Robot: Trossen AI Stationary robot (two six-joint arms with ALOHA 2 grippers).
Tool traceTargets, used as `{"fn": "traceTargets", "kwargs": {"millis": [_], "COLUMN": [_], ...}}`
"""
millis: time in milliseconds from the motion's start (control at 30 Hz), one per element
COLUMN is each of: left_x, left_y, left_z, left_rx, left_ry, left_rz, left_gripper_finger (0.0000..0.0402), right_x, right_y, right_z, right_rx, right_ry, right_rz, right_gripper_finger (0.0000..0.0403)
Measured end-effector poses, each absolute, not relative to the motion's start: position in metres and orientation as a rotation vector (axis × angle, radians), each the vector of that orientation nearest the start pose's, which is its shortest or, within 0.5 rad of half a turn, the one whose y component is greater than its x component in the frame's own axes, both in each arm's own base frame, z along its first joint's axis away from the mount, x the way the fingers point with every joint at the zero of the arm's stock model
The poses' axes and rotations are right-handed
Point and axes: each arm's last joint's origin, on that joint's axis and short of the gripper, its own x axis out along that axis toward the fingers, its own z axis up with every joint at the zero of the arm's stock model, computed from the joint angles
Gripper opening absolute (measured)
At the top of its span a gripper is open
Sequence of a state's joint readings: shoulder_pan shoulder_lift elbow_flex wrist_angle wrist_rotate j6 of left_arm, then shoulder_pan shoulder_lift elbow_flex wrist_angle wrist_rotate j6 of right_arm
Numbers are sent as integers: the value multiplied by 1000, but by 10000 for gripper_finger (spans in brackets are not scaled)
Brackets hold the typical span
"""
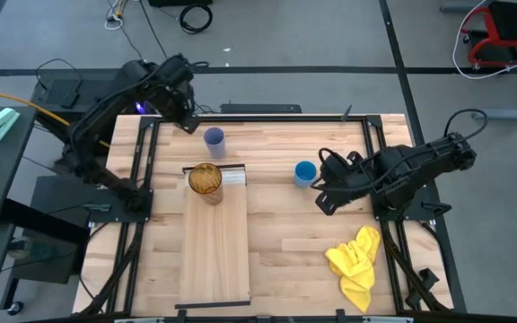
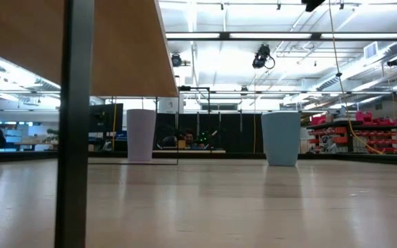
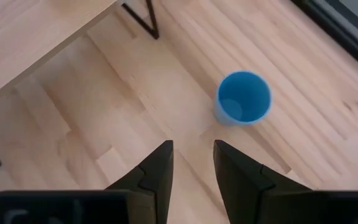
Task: Stack small to large cups/mugs on shelf
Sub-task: Put the light purple cup on the shelf
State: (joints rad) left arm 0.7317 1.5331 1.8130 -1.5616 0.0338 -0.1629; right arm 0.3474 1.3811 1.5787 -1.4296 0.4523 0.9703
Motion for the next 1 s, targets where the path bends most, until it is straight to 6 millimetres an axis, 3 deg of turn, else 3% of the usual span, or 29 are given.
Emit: {"fn": "traceTargets", "kwargs": {"millis": [233,433,567,800,1000], "left_x": [200,215,225,241,259], "left_y": [200,211,218,218,213], "left_z": [380,362,351,340,342], "left_rx": [-548,-516,-525,-506,-502], "left_ry": [1233,1279,1288,1274,1172], "left_rz": [548,377,366,355,393], "left_gripper_finger": [128,138,142,142,151], "right_x": [229,237,239,238,236], "right_y": [38,13,1,-17,-32], "right_z": [382,384,384,384,384], "right_rx": [427,531,577,542,433], "right_ry": [934,874,855,870,931], "right_rz": [-702,-770,-799,-827,-790], "right_gripper_finger": [122,122,122,122,122]}}
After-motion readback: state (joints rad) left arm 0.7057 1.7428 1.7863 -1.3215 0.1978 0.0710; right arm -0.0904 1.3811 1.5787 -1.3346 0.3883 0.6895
